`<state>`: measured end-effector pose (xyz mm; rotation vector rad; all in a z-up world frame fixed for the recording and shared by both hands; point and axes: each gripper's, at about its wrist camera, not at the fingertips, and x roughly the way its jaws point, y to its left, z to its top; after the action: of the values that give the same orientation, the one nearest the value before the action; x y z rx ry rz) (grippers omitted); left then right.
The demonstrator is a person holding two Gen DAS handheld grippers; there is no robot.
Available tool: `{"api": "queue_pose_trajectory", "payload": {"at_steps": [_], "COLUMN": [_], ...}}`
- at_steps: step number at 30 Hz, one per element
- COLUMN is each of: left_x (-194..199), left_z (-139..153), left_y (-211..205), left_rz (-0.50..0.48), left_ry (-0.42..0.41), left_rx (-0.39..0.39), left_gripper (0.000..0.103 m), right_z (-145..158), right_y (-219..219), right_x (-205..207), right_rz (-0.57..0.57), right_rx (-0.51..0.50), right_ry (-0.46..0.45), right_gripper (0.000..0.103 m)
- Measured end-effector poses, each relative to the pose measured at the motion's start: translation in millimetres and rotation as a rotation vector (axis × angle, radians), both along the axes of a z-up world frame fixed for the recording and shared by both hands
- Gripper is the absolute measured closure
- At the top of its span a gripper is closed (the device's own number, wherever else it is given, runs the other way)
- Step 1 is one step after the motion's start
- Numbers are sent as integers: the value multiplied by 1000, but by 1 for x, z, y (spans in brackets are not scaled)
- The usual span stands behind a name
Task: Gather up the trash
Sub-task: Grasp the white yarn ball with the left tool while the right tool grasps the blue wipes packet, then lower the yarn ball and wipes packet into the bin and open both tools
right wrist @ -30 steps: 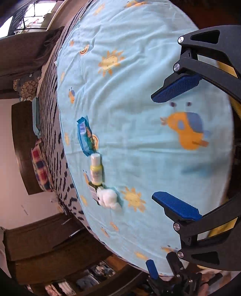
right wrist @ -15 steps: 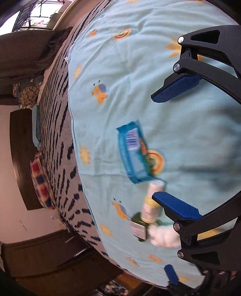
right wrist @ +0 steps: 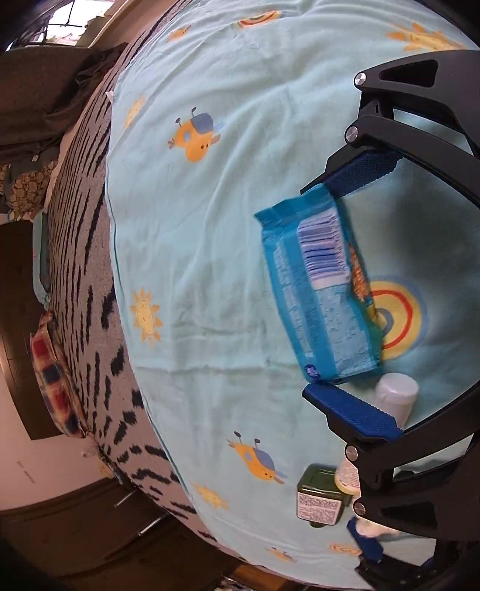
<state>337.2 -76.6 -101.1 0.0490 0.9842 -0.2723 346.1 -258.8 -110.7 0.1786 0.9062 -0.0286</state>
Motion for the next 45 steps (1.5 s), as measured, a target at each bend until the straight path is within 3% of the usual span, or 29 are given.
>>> {"api": "queue_pose_trajectory", "payload": {"at_steps": [1, 3, 4, 11, 13, 15, 22, 25, 28, 36, 41, 45], "left_x": [0, 1, 1, -8, -12, -16, -30, -40, -48, -75, -104, -134], "left_z": [0, 3, 3, 6, 8, 10, 15, 17, 24, 60, 90, 103], "left_y": [-1, -2, -2, -4, -2, 1, 11, 15, 19, 31, 39, 44], "left_rz": [-2, -11, -14, -48, -48, -51, -52, -53, -55, -56, -68, -76], "left_ry": [-8, -14, -12, -28, -33, -35, -40, -50, -65, -134, -197, -235], "left_rx": [2, 0, -3, 25, 27, 35, 38, 48, 63, 59, 37, 31], "left_gripper": [29, 47, 50, 57, 57, 58, 58, 58, 58, 58, 58, 58], "right_z": [1, 4, 4, 7, 13, 17, 8, 14, 26, 73, 116, 133], "right_y": [1, 2, 4, 11, 7, 3, -3, -1, 3, 8, 7, 13], "right_x": [1, 2, 2, -2, -6, -8, -7, -11, -21, -66, -116, -164], "right_rz": [2, 9, 15, 37, 24, 31, 32, 43, 73, 97, 120, 160], "right_rx": [4, 1, -10, -39, -43, -33, 7, 8, -15, -73, -123, -154], "right_ry": [-7, -15, -15, -26, -43, -34, 3, -10, -29, -141, -234, -272], "right_gripper": [12, 18, 19, 26, 53, 58, 63, 80, 88, 93, 93, 92]}}
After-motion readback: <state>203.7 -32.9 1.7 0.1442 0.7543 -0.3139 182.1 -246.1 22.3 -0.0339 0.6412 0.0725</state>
